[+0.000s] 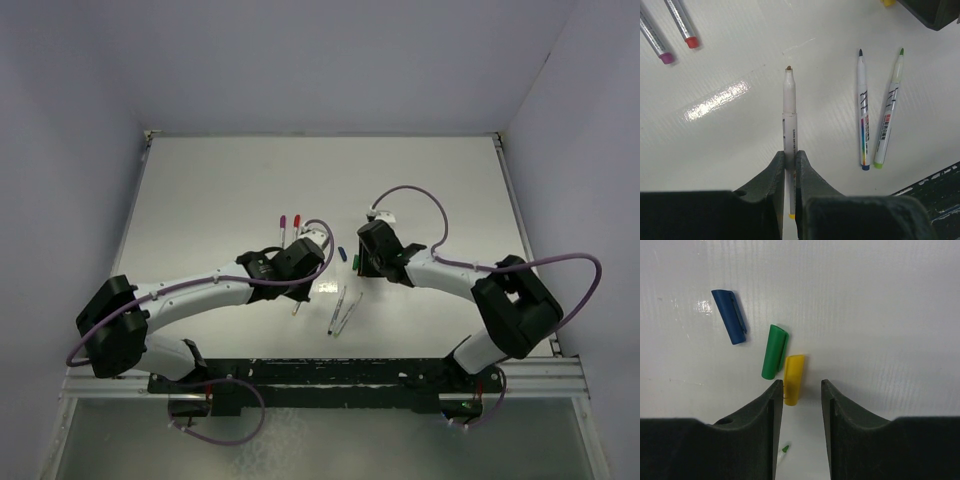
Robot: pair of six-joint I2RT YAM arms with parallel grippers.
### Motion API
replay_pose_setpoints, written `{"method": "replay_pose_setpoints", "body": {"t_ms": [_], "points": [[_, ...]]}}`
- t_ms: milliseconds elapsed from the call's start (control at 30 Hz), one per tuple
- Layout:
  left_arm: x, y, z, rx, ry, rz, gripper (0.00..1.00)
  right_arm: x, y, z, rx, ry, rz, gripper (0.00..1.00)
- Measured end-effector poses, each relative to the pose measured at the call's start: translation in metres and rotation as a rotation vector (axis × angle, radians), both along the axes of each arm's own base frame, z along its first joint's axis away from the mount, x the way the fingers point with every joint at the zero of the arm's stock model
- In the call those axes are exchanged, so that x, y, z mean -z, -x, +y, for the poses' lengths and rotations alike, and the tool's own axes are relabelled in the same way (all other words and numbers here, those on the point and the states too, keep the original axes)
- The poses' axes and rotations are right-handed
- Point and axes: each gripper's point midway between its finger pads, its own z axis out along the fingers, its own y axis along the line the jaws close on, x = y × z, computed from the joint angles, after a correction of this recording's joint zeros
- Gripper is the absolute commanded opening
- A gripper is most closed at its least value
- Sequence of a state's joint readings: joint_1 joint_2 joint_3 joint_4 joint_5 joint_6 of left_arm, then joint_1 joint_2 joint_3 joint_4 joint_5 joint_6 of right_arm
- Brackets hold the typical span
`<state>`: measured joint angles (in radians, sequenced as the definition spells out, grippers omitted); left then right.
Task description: Insert the pens into the pen caps
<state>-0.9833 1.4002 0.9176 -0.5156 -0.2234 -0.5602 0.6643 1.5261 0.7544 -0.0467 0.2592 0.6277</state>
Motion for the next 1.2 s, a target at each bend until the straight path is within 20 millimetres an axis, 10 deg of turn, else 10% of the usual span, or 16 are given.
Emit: {"method": "replay_pose_setpoints", "body": {"t_ms": [1200], "points": [[-0.003,-0.002,-0.007,0.007,0.029,-0.008,0.00,0.013,-0.007,0.002,0.007,0.108,0.070,0.29]]}}
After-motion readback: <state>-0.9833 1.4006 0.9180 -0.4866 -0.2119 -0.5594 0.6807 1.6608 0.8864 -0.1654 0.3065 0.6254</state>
